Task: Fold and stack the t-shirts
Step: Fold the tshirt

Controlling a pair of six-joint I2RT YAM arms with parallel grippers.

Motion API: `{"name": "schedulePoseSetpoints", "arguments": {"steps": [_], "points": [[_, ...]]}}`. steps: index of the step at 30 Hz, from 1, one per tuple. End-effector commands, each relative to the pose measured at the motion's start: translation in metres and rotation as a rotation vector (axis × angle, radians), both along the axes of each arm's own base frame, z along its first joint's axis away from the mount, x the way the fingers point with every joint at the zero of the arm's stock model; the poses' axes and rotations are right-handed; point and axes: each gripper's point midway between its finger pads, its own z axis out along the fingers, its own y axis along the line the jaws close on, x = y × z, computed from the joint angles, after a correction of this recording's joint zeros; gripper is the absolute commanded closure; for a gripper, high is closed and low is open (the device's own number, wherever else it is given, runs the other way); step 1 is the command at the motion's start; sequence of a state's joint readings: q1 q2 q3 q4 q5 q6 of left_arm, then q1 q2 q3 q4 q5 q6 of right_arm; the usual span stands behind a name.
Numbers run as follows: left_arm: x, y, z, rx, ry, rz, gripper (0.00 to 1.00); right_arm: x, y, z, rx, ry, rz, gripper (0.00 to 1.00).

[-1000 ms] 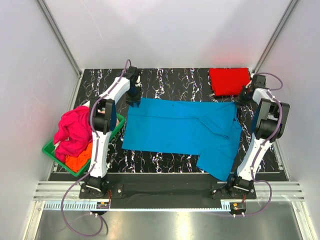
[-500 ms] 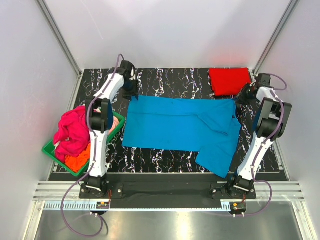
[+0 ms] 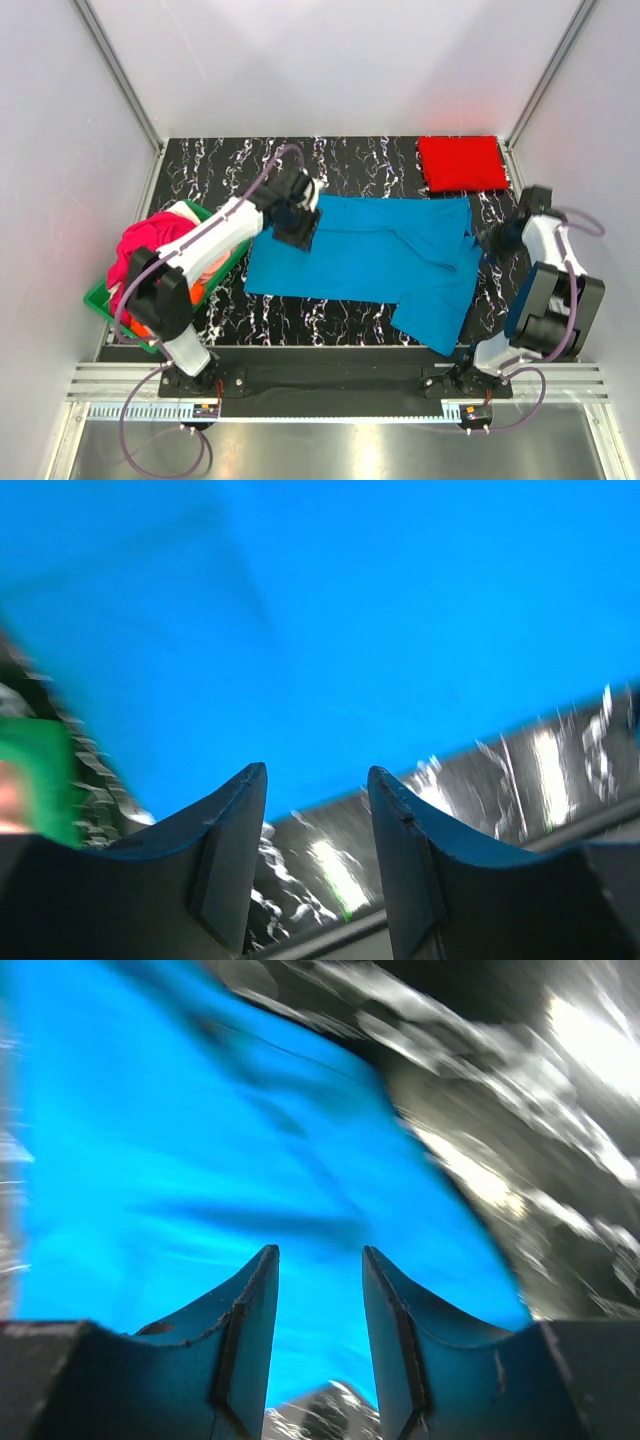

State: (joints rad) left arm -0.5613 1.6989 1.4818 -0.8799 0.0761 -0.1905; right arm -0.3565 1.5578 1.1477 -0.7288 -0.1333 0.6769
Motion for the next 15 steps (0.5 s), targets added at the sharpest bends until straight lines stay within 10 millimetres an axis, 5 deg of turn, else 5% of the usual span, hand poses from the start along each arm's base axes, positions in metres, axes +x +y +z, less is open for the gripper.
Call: {"name": "schedulePoseSetpoints", "arguments": {"steps": [1, 7, 15], "points": [[-0.032, -0.013, 0.004, -0.03, -0.021, -0.086, 0.5, -0.073, 0.008, -0.035, 0.021, 0.203, -0.099, 0.54], [-0.077, -0.037, 0.012, -0.105, -0.047, -0.205, 0.49, -0.12, 0.029, -0.063, 0.074, 0.298, -0.136, 0.55], [-0.085, -0.035, 0.013, -0.101, -0.071, -0.235, 0.48, -0.126, 0.018, -0.074, 0.006, 0.306, -0.159, 0.56]]}}
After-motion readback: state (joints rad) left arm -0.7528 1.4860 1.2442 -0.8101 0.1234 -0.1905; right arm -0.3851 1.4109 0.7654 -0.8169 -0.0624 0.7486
